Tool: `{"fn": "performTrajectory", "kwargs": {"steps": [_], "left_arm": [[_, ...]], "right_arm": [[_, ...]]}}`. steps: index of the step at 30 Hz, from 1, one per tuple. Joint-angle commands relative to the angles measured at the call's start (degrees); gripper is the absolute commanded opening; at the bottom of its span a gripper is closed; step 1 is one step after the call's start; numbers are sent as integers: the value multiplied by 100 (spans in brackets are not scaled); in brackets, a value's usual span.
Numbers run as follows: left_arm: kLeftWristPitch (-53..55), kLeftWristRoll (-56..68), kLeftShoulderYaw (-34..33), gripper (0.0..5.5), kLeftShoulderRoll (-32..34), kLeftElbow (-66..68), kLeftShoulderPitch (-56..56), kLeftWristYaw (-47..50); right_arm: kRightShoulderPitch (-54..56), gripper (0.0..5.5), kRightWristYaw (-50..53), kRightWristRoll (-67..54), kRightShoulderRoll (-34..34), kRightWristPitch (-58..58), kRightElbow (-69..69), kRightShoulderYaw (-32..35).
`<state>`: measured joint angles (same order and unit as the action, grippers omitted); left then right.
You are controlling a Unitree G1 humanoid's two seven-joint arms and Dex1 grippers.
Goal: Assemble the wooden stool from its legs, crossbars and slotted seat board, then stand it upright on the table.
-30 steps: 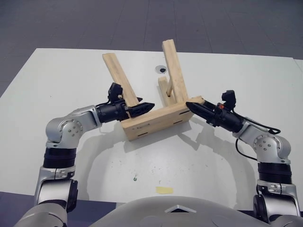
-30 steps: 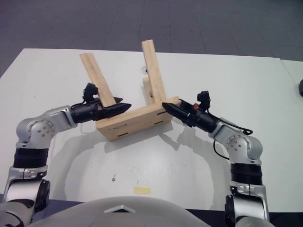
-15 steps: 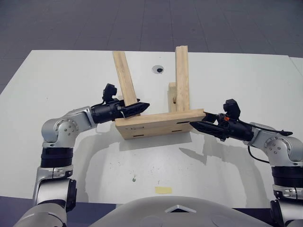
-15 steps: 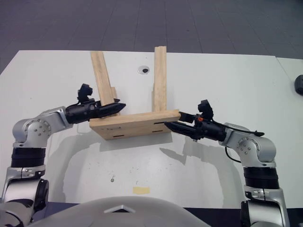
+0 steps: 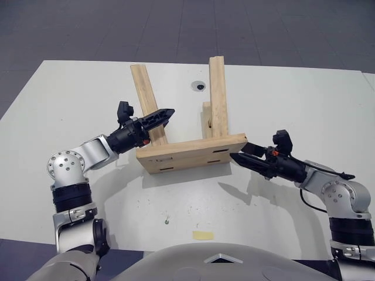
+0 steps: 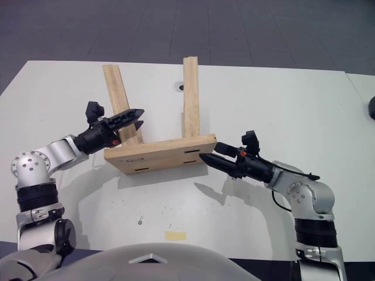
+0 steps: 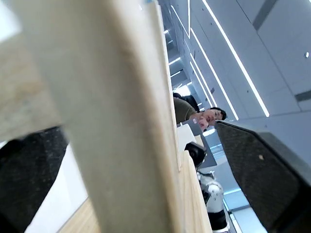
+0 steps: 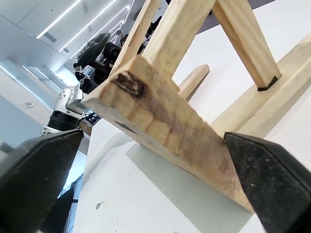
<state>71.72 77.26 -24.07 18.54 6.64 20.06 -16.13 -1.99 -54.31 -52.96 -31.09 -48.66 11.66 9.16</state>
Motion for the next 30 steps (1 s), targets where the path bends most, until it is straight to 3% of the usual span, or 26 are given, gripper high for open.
{"fn": "performTrajectory", "kwargs": {"steps": [1, 6, 14, 21, 25, 30], "left_arm": [[-80, 825, -506, 540, 64, -99, 112, 738], [-69, 1552, -661, 540, 406, -652, -497, 1194], [-274, 1351, -802, 540, 1459, -1797, -1430, 298], [-1844, -1215, -693, 540, 2913, -3053, -2523, -2453], [-2617, -2239, -195, 540, 3305, -2795, -2653, -3438], [-3229, -3369, 1262, 540, 3275, -2529, -2299, -3978]], "right_arm": [[-114, 539, 137, -86, 54, -56, 160, 55], [137, 539, 75, -74, 20, -84, -1, -26], [314, 539, 3, -30, -26, -88, -154, -28], [379, 539, -189, 78, -172, 126, -373, 97], [465, 539, -468, 602, -324, 507, -601, -223], [994, 539, -1052, 1681, -499, 1424, -1125, -991]]}}
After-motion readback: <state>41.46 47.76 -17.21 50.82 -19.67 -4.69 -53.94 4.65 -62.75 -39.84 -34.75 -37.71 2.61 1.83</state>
